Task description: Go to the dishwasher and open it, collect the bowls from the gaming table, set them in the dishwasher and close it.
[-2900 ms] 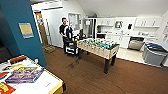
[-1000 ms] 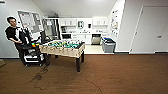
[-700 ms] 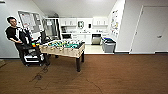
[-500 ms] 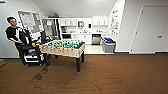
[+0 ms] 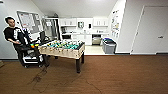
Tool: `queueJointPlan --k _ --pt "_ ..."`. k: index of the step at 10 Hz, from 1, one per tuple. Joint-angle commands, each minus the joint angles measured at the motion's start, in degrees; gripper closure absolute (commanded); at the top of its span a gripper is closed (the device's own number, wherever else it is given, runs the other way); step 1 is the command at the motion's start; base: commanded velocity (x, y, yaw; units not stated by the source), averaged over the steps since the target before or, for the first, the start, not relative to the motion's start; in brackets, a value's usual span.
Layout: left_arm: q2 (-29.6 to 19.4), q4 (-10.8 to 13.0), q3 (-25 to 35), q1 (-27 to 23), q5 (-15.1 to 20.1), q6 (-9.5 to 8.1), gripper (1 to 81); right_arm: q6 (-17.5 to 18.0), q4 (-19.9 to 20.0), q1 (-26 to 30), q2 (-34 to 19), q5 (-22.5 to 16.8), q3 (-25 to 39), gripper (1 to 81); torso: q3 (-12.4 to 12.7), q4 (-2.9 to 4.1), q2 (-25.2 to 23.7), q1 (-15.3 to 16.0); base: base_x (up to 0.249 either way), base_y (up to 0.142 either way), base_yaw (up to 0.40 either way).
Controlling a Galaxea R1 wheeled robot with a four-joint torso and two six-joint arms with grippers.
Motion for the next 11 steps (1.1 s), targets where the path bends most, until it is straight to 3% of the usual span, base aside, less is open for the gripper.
queueJointPlan --k 1,8,11 --pt "-0.9 0.0 0.0 -2.3 2.5 0.43 81.1 -0.1 -0.8 1.5 -1.1 -3.0 0.3 81.1 0.0 0.00 0.0 0.0 0.159 0.000 0.000" --pt "-0.7 0.0 0.0 -2.3 2.6 0.43 81.1 -0.2 -0.8 1.6 -1.1 -3.0 0.0 81.1 0.0 0.00 0.0 0.0 0.159 0.000 0.000" --pt "-0.7 0.1 0.0 -2.3 2.6 0.43 81.1 -0.2 -0.8 1.6 -1.0 -3.2 0.1 81.1 0.0 0.00 0.0 0.0 0.159 -0.067 0.000"
